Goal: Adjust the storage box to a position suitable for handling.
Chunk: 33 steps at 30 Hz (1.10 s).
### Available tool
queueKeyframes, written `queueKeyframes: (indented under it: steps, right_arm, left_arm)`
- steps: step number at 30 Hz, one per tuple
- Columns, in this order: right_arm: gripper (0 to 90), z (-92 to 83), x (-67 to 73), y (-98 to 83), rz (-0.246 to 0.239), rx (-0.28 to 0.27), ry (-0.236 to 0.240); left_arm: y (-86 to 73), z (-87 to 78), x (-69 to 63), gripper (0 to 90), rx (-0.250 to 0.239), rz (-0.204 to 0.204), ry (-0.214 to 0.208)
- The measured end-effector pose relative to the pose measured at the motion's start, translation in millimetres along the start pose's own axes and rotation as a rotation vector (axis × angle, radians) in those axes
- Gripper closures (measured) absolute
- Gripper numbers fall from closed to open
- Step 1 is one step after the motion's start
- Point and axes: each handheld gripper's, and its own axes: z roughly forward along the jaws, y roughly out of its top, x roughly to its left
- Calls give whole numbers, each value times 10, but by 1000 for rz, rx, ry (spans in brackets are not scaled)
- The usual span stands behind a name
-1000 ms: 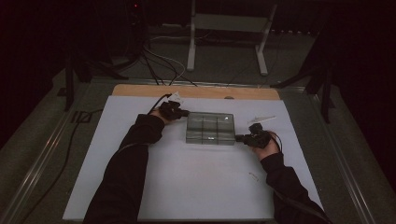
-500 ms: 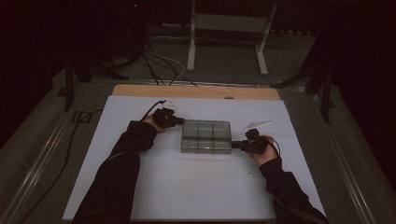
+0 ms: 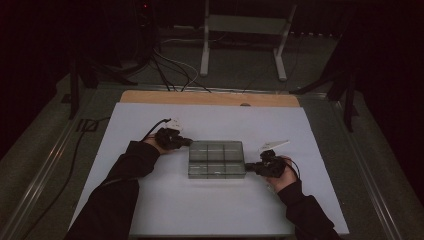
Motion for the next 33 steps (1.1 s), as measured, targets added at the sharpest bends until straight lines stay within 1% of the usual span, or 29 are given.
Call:
queueKeyframes:
  steps: [4, 8, 10, 14, 16, 20, 21, 22, 25, 33]
  right_arm:
    - [897, -23, 115, -81, -5, 1, 26]
    - [897, -52, 238, -153, -23, 11, 48]
    - [897, -64, 285, -181, -30, 15, 57]
    - [898, -88, 386, -243, -37, 24, 73]
    - [897, -98, 423, -274, -37, 23, 83]
    - [897, -121, 482, -325, -39, 16, 96]
    - [897, -121, 482, -325, -39, 16, 96]
    - [897, -129, 495, -332, -38, 15, 98]
    - [897, -146, 554, -365, -42, 16, 108]
    - [898, -173, 621, -431, -41, 20, 131]
  left_arm:
    - [-73, -69, -99, 900, 0, -4, -19]
    - [-147, -136, -205, 900, 3, -7, -38]
    - [-177, -163, -249, 900, 0, -5, -43]
    - [-229, -206, -333, 900, -1, -15, -52]
    - [-258, -229, -371, 900, -2, -22, -60]
    - [-295, -283, -461, 900, 9, -9, -70]
    - [-295, -283, -461, 900, 9, -9, -70]
    - [-309, -304, -506, 900, 16, 0, -73]
    - [-330, -330, -556, 900, 20, -1, -75]
    - [-385, -401, -679, 900, 41, 2, -95]
